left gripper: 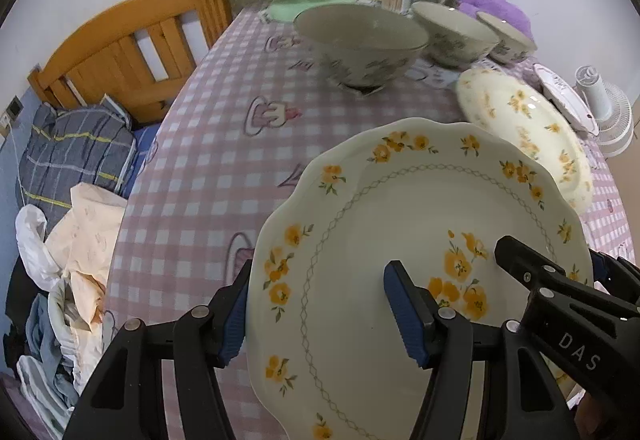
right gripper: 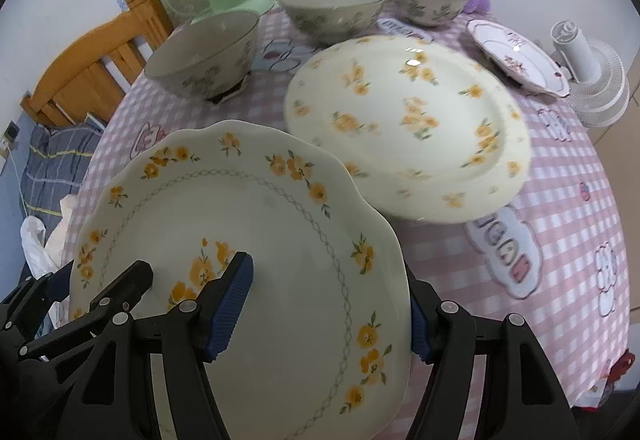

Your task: Organize plates and bowls

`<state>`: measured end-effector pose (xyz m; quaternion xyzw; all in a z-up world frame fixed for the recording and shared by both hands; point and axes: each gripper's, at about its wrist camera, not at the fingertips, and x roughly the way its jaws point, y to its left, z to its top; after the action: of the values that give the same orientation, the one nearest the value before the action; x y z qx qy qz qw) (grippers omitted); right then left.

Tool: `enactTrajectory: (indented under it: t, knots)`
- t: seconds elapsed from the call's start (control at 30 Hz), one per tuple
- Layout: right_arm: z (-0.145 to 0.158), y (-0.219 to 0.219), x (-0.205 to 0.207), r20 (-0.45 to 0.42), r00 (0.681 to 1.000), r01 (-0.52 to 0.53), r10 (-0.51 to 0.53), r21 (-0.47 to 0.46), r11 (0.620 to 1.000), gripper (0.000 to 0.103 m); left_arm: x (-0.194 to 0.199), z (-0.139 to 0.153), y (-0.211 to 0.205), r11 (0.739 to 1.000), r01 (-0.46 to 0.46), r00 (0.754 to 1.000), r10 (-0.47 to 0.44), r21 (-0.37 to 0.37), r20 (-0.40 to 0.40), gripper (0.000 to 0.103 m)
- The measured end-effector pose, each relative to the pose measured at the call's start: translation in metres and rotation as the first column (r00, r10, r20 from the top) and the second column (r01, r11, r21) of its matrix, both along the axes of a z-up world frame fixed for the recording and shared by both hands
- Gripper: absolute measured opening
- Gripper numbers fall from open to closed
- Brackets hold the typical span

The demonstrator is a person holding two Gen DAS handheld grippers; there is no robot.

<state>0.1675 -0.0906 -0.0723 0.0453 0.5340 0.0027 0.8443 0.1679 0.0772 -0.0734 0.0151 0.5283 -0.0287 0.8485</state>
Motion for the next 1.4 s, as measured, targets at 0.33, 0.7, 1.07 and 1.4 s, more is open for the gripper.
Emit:
enactTrajectory:
  t: [0.33, 0.7, 1.07, 1.4]
  knots:
    - [-0.022, 0.032, 0.004, -0.059, 0.998, 0.005, -0.007, -0.038, 0.999, 0.071, 0.004, -0.017, 0.021, 1.0, 0.015, 0.999, -0.015, -0.012, -0.037, 0.065]
    - [-0.027, 0.032, 0.004, -0.085, 0.995, 0.051, -0.054, -0.037, 0.998, 0.072, 0.006, -0.017, 0.021, 0.999, 0.037, 0.998, -0.037, -0.006, -0.059, 0.065]
    - [0.011, 0.031, 0.0, -0.06, 0.998, 0.009, -0.015, -0.09, 0.996, 0.072, 0.0, 0.016, 0.025, 0.999, 0.015, 0.999, -0.016, -0.037, -0.029, 0.085]
    - [0.051, 0.007, -0.004, 0.049, 0.999, -0.014, 0.017, -0.056, 0.998, 0.072, 0.002, 0.053, 0.005, 0.998, 0.034, 0.998, -0.031, -0.057, 0.053, 0.095]
